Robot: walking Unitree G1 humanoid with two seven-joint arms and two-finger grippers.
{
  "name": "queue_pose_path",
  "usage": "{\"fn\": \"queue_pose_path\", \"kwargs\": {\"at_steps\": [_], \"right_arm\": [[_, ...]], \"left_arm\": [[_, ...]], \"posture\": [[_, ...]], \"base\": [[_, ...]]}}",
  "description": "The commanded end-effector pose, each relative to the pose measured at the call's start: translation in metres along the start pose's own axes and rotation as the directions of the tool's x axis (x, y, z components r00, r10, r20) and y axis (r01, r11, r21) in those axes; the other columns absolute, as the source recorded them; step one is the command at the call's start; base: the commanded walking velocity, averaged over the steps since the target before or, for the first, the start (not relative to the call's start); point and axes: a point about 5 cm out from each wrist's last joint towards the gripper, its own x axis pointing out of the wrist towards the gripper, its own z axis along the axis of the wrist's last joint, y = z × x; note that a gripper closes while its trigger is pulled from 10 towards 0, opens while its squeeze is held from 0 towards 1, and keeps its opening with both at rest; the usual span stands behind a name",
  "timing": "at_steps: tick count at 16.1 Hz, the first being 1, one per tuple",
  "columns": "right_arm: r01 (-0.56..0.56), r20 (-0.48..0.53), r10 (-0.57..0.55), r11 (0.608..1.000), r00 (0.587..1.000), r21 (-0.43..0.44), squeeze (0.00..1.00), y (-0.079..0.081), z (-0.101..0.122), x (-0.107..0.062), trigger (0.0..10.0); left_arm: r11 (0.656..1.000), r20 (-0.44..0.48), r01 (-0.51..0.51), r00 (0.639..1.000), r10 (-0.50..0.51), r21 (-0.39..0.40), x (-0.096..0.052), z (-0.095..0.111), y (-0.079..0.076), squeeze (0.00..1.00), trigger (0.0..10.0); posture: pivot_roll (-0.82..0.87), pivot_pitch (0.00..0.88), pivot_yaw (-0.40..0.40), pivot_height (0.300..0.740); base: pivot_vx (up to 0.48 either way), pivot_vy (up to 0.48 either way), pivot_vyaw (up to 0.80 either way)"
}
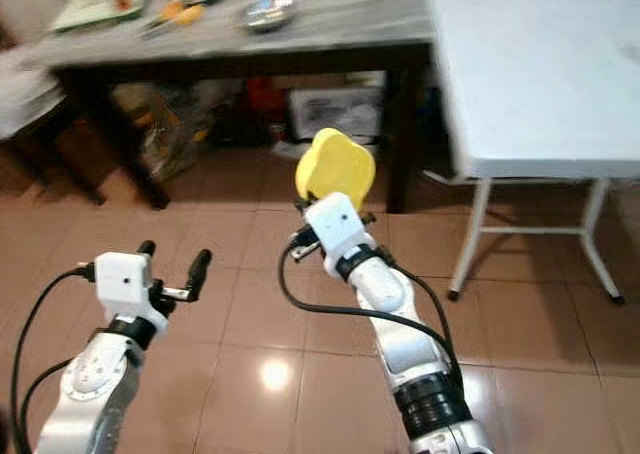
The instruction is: Setting the table
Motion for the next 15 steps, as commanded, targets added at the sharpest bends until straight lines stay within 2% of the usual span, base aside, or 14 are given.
{"fn": "queue_pose_path", "kwargs": {"at_steps": [1,12,15], "right_arm": [[0.018,0.009,-0.018,1.0,1.0,-0.012,0.0,-0.0052,0.0014,-0.0022,10.0],[0.021,0.007,-0.021,1.0,1.0,-0.015,0.0,-0.0043,0.0006,-0.0026,10.0],[0.007,0.011,-0.007,0.999,1.0,-0.038,0.0,-0.0013,0.0011,-0.0022,10.0]], "left_arm": [[1.0,0.003,0.017,1.0,-0.017,-0.002,-0.0018,0.0003,-0.0032,0.0,10.0],[1.0,-0.01,0.031,0.999,-0.031,0.002,-0.0041,-0.0016,-0.0034,0.0,10.0],[1.0,-0.014,0.031,0.999,-0.031,0.005,-0.0045,-0.0018,-0.003,0.0,10.0]], "posture": [[-0.07,0.126,0.12,0.74],[-0.07,0.128,0.126,0.74],[-0.06,0.129,0.13,0.74]], "base": [[0.409,0.0,0.0],[0.39,0.0,0.0],[0.48,0.0,0.0]]}}
